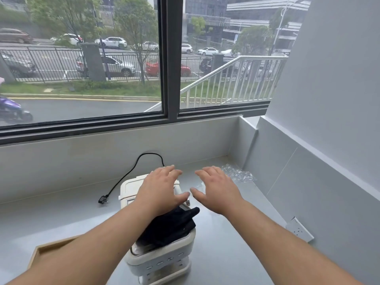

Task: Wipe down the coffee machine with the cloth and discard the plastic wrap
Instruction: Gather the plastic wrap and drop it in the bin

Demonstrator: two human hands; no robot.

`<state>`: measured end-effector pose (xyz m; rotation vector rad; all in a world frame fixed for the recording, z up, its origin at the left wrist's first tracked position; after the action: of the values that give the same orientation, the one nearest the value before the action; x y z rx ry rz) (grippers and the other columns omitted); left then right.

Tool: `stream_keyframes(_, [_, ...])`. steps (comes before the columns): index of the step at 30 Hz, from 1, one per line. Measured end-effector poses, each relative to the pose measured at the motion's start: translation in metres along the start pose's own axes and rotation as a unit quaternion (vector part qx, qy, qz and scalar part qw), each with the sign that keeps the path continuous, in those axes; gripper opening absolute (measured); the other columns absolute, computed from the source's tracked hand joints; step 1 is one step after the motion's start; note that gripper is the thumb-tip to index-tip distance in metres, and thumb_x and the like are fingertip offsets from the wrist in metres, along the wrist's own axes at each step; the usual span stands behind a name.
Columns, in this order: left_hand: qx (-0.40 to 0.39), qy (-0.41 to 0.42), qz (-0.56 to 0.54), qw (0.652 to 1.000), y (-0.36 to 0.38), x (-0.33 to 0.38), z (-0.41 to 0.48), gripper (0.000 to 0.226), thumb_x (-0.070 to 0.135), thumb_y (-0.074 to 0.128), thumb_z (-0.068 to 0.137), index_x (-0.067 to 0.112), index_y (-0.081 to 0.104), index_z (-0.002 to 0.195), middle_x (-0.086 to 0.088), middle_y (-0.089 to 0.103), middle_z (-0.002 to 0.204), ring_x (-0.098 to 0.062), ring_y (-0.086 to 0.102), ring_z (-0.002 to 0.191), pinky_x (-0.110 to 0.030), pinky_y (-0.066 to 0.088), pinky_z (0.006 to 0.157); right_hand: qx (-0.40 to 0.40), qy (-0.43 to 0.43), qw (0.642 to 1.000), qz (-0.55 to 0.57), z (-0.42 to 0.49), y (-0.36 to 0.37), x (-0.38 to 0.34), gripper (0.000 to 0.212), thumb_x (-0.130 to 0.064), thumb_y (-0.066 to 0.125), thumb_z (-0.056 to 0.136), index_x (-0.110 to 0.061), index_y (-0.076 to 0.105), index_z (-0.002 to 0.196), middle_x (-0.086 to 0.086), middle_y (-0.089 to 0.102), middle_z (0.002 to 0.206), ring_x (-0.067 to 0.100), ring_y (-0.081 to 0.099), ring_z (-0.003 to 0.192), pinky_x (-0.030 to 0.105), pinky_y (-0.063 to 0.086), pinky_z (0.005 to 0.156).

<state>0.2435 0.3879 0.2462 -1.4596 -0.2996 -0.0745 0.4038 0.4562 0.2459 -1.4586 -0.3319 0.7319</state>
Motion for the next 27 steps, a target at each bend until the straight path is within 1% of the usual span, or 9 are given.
stream_keyframes(3, [-0.012, 0.010, 0.008, 1.000, 0.010, 0.020, 0.015, 0.084, 0.077, 0.052, 0.083, 0.036, 0.041, 0.155, 0.005, 0.031, 0.169, -0.018, 0.027, 0.154, -0.039, 0.022, 0.126, -0.017, 0.028, 0.999, -0.003, 0.000, 0.002, 0.029, 0.075, -0.068, 0.046, 0.095, -0.031, 0.036, 0.159, -0.002, 0.037, 0.164, 0.027, 0.022, 0.156, 0.046, 0.024, 0.126])
stream_keyframes(7, [-0.026, 0.023, 0.021, 0.999, 0.023, 0.043, 0.034, 0.085, 0.077, 0.053, 0.083, 0.036, 0.038, 0.156, 0.004, 0.029, 0.170, -0.018, 0.025, 0.155, -0.039, 0.020, 0.127, -0.028, 0.062, 0.998, -0.012, 0.000, 0.006, 0.068, 0.081, -0.071, 0.045, 0.094, -0.033, 0.026, 0.163, 0.001, 0.026, 0.171, 0.029, 0.012, 0.160, 0.050, 0.017, 0.128])
stream_keyframes(12, [-0.044, 0.025, 0.017, 0.999, 0.046, 0.070, 0.057, 0.086, 0.077, 0.055, 0.082, 0.037, 0.038, 0.156, 0.005, 0.029, 0.170, -0.019, 0.024, 0.155, -0.045, 0.021, 0.127, -0.037, 0.096, 0.995, -0.011, -0.005, 0.018, 0.117, 0.083, -0.071, 0.046, 0.093, -0.033, 0.023, 0.163, 0.001, 0.022, 0.172, 0.030, 0.010, 0.160, 0.051, 0.016, 0.128])
stream_keyframes(17, [-0.076, 0.029, 0.036, 0.996, 0.079, 0.093, 0.083, 0.086, 0.077, 0.054, 0.082, 0.037, 0.036, 0.157, 0.003, 0.027, 0.171, -0.021, 0.023, 0.156, -0.047, 0.020, 0.127, -0.059, 0.109, 0.992, -0.014, -0.007, 0.038, 0.159, 0.084, -0.072, 0.045, 0.093, -0.035, 0.019, 0.164, 0.001, 0.020, 0.173, 0.031, 0.009, 0.160, 0.052, 0.015, 0.129])
stream_keyframes(22, [-0.101, 0.024, 0.052, 0.993, 0.109, 0.114, 0.113, 0.089, 0.075, 0.056, 0.081, 0.036, 0.035, 0.157, 0.001, 0.025, 0.171, -0.023, 0.024, 0.156, -0.049, 0.020, 0.127, -0.077, 0.113, 0.991, -0.008, -0.002, 0.060, 0.198, 0.086, -0.071, 0.047, 0.092, -0.035, 0.017, 0.164, 0.001, 0.017, 0.174, 0.031, 0.006, 0.161, 0.051, 0.012, 0.129])
stream_keyframes(27, [-0.120, 0.009, 0.060, 0.991, 0.136, 0.128, 0.141, 0.089, 0.073, 0.058, 0.080, 0.037, 0.032, 0.158, 0.001, 0.023, 0.172, -0.024, 0.022, 0.157, -0.049, 0.019, 0.127, -0.096, 0.103, 0.990, -0.014, 0.011, 0.083, 0.232, 0.086, -0.067, 0.050, 0.093, -0.034, 0.014, 0.165, 0.002, 0.015, 0.174, 0.033, 0.005, 0.161, 0.053, 0.010, 0.129])
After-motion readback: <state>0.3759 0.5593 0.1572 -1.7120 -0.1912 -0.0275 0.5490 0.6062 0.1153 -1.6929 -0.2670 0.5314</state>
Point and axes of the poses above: each hand's wrist, its own z-axis towards the middle knuckle, its own y-axis out of the palm, x = y × z, the point moved 7 cm from there along z, towards the middle knuckle
